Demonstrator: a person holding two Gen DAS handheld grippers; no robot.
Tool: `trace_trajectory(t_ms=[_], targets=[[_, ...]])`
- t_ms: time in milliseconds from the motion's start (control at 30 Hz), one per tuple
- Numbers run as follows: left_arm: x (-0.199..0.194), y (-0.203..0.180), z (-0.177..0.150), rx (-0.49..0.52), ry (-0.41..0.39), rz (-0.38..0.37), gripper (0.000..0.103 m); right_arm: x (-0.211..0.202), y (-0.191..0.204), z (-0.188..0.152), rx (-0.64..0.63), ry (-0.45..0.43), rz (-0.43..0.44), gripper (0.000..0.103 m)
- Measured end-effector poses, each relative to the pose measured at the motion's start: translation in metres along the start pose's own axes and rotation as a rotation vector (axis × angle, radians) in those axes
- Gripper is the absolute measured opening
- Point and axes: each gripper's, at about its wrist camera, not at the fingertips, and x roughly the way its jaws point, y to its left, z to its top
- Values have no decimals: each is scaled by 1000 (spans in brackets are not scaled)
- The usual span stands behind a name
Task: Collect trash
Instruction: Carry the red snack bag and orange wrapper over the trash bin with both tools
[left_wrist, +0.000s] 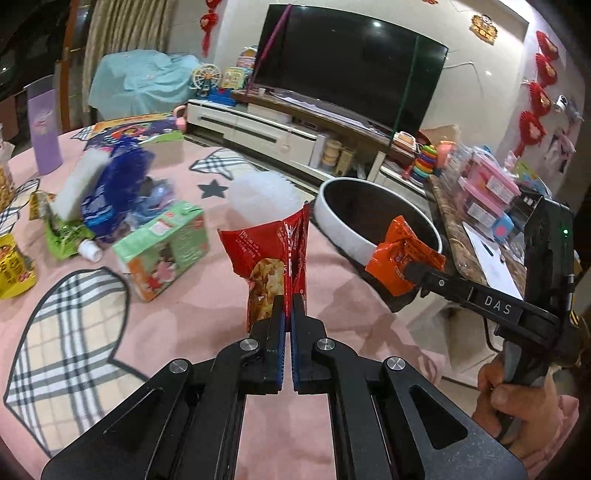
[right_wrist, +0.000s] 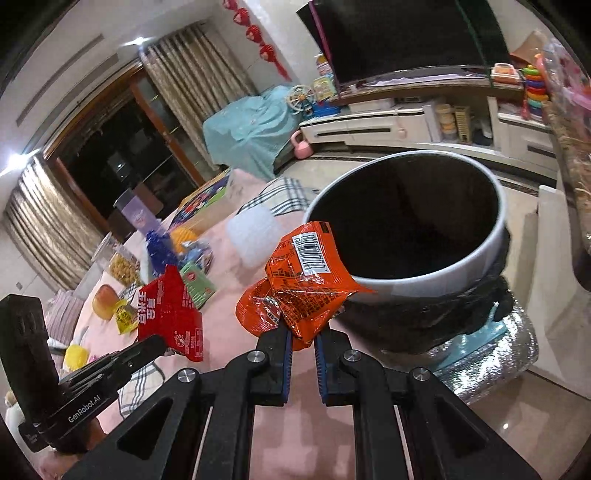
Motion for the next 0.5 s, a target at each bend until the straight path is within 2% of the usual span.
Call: trace_trajectory(t_ms=[500], targets=[[23,-43,23,75,17,-41,2,-17,-31,12,36,-38,-39,10]])
